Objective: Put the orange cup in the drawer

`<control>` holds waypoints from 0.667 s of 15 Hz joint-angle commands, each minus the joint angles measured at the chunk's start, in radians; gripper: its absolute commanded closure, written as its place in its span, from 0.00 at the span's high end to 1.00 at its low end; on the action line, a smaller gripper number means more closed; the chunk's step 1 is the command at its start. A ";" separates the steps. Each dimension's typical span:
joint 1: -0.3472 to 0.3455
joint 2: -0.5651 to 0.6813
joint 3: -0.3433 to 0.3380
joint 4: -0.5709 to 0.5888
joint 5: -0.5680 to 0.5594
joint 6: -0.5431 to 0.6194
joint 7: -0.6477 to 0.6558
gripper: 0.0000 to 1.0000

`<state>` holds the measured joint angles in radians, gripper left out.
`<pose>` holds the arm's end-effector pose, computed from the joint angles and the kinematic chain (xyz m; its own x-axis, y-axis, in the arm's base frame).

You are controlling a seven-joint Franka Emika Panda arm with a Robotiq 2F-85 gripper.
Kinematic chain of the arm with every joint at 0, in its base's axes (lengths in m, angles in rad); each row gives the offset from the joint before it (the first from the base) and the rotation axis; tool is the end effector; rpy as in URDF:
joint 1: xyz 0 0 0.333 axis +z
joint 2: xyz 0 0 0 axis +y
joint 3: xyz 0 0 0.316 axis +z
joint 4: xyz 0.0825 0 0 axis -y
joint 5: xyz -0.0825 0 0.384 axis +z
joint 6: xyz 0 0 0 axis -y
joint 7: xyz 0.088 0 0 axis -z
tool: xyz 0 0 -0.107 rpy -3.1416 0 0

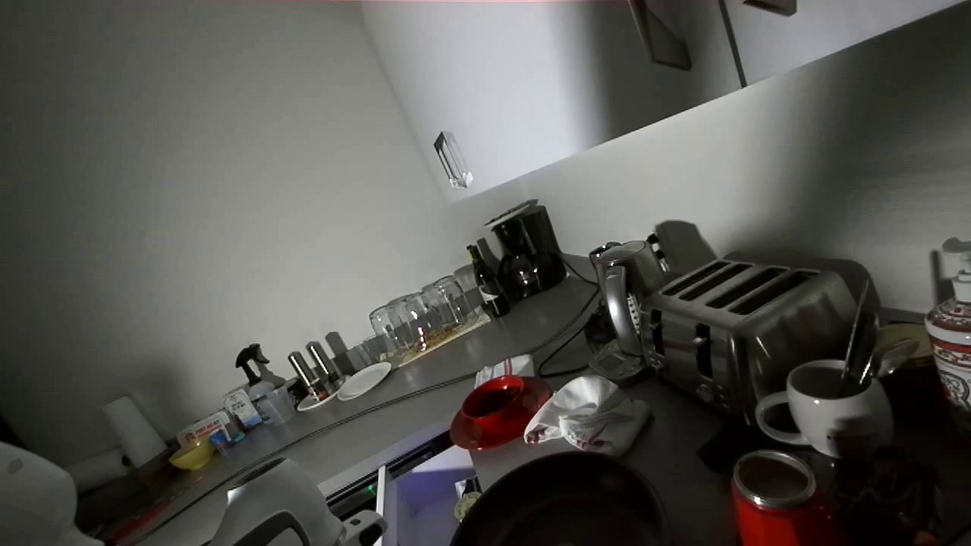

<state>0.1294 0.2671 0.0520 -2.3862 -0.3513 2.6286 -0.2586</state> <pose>0.4902 0.0992 0.2061 0.7349 0.6732 -0.0817 0.6775 -0.7236 0.1321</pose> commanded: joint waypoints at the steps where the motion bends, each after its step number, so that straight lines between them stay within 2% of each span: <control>1: -0.008 0.038 -0.006 0.040 -0.023 0.017 0.016 0.07; 10: -0.011 0.100 0.001 0.075 -0.011 0.063 0.001 0.07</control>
<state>0.1204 0.3453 0.0502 -2.3310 -0.3513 2.6761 -0.2590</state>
